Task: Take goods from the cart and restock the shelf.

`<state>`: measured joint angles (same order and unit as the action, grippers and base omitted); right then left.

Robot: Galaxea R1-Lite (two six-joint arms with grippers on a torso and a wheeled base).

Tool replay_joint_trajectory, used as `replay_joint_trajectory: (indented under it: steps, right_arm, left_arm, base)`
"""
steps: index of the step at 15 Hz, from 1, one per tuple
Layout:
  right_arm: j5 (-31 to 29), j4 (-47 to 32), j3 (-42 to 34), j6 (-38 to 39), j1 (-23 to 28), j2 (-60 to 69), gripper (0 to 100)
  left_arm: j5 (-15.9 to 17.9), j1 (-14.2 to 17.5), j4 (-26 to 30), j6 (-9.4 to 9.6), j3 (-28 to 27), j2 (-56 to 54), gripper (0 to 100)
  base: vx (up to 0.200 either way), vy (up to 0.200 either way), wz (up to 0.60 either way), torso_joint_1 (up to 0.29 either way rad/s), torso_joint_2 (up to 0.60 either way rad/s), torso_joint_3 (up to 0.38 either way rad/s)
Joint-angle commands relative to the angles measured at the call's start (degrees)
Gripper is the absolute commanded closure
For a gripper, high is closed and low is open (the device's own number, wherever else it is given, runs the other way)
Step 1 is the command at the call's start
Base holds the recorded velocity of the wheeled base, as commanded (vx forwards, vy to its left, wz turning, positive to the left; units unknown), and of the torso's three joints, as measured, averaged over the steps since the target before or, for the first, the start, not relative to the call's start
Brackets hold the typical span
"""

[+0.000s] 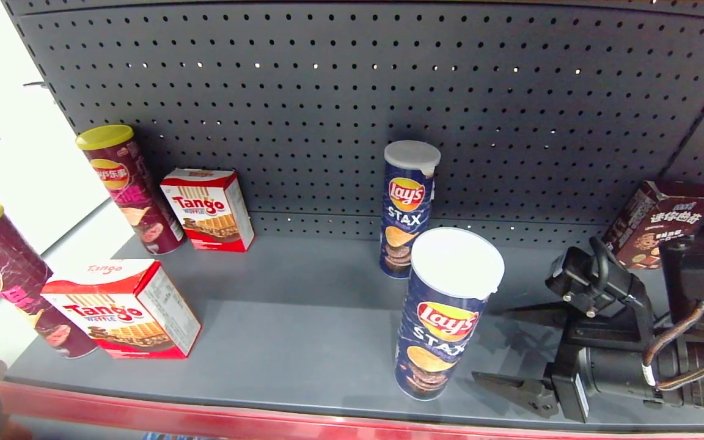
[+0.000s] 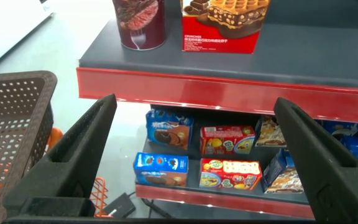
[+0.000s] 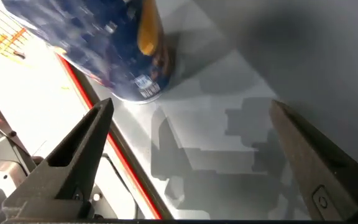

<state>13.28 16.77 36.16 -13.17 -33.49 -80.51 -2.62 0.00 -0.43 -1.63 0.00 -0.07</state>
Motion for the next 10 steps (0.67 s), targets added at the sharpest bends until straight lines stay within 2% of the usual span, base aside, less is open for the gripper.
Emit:
replay_joint_trajectory:
  steps: [1, 10]
  right_arm:
    - [-0.1, 0.0, 1.3, 0.0, -0.9, -0.9, 0]
    - [-0.3, 0.1, 5.3, 0.0, -0.7, -5.5, 0]
  left_arm:
    - [0.0, 0.0, 0.0, -0.04, 0.0, 0.1, 0]
    - [0.0, 0.1, 0.0, -0.12, 0.0, 0.1, 0]
  base:
    - [0.0, 0.0, 0.0, 0.0, 0.0, 0.0]
    - [0.0, 0.0, 0.0, 0.0, 0.0, 0.0]
